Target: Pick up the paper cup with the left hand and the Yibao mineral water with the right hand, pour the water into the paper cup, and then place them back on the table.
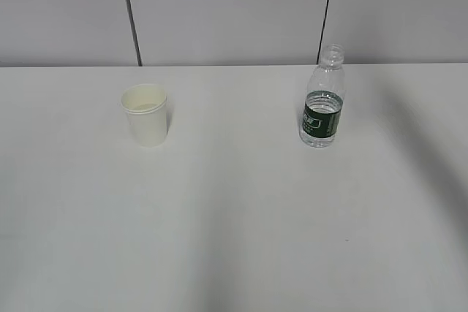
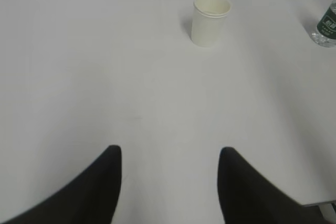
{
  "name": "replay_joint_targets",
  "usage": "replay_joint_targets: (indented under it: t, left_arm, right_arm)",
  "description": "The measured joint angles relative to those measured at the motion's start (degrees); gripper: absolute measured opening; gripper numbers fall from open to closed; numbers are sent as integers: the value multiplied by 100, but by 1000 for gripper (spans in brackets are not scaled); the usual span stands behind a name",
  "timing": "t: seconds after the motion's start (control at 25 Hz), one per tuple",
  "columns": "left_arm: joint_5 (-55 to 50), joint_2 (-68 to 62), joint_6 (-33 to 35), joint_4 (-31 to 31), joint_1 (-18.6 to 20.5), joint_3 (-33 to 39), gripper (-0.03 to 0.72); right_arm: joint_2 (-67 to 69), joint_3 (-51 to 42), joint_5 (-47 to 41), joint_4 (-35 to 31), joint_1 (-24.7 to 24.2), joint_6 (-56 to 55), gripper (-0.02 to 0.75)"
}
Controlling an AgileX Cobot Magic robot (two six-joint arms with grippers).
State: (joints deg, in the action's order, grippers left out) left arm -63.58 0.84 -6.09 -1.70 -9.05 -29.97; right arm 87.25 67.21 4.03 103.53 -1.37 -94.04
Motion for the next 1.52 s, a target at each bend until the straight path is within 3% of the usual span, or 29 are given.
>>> replay_joint_targets:
  t: [0.08,0.2,0.28,0.32,0.4,0.52,0.68,0.72,0.76,0.84,0.92,1.08,1.12,1.36,1.52]
  left_arm:
    - [5,0,0,0,0,0,370]
    - [5,0,0,0,0,0,370]
    - [5,0,0,0,0,0,370]
    - [5,0,0,0,0,0,370]
    - [5,0,0,0,0,0,370]
    - [5,0,0,0,0,0,370]
    - [5,0,0,0,0,0,370]
    - [5,0,0,0,0,0,370]
    - [5,0,0,0,0,0,370]
    - [5,0,0,0,0,0,370]
    - [5,0,0,0,0,0,370]
    - [5,0,0,0,0,0,370]
    - [5,0,0,0,0,0,370]
    - [5,0,0,0,0,0,370]
    - [5,0,0,0,0,0,370]
  right_arm:
    - [0,0,-24,-142,0,48,585]
    - [0,0,-146,-1234,0,1136,585]
    - [0,0,-162,-1423,0,1334,585]
    - [0,0,-286,-2504,0,2338,585]
    - [0,0,-544,-3712,0,3449,585]
    - [0,0,-886,-4862,0,4664,585]
    - [0,0,-1296,-7165,0,6662,585]
    - [0,0,-1296,-7165,0,6662,585]
    - [0,0,-1335,-7965,0,7523,585]
    - [0,0,-1407,-8222,0,8130,585]
    - [0,0,-1725,-9618,0,9218,585]
    - [0,0,-1950,-9955,0,9473,585]
    - [0,0,-2537,-10223,0,9632,585]
    - [-230,-101,-3146,-10271,0,9671,585]
    - [-1199,-616,-3892,-10270,0,9672,585]
